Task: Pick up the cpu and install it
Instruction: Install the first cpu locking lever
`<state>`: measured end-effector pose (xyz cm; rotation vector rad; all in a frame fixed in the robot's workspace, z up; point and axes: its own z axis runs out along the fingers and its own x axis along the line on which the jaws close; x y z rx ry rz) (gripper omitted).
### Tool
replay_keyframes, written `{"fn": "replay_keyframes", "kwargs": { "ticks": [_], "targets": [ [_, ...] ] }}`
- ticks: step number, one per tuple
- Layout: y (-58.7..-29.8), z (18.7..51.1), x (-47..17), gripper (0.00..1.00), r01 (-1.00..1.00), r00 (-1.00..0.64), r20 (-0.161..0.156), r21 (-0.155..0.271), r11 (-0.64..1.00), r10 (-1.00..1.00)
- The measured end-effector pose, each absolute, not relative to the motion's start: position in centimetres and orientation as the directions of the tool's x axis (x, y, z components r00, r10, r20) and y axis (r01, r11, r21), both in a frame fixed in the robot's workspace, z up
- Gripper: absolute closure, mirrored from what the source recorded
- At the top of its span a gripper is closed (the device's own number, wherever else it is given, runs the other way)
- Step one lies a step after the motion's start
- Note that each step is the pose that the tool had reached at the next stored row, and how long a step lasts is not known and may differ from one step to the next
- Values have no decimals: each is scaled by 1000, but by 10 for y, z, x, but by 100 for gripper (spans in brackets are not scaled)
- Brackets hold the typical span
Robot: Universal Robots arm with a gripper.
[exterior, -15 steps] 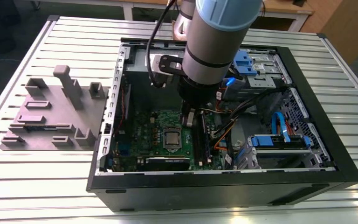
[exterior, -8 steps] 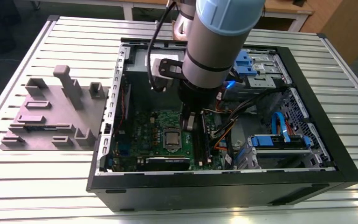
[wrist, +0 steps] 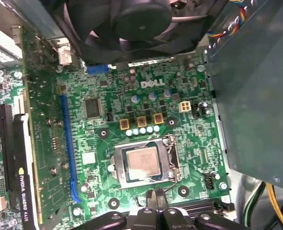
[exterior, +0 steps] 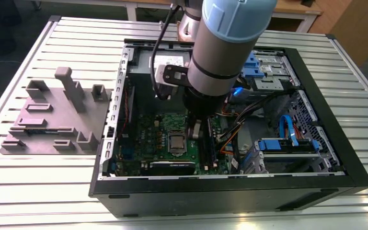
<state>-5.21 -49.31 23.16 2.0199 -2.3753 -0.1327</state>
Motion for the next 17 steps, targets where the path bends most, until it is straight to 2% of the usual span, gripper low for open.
{"fn": "replay_keyframes", "kwargs": {
  "ticks": [17],
  "targets": [
    [-495, 218, -51, 89, -992, -102, -39, 78, 98, -994]
  ]
}}
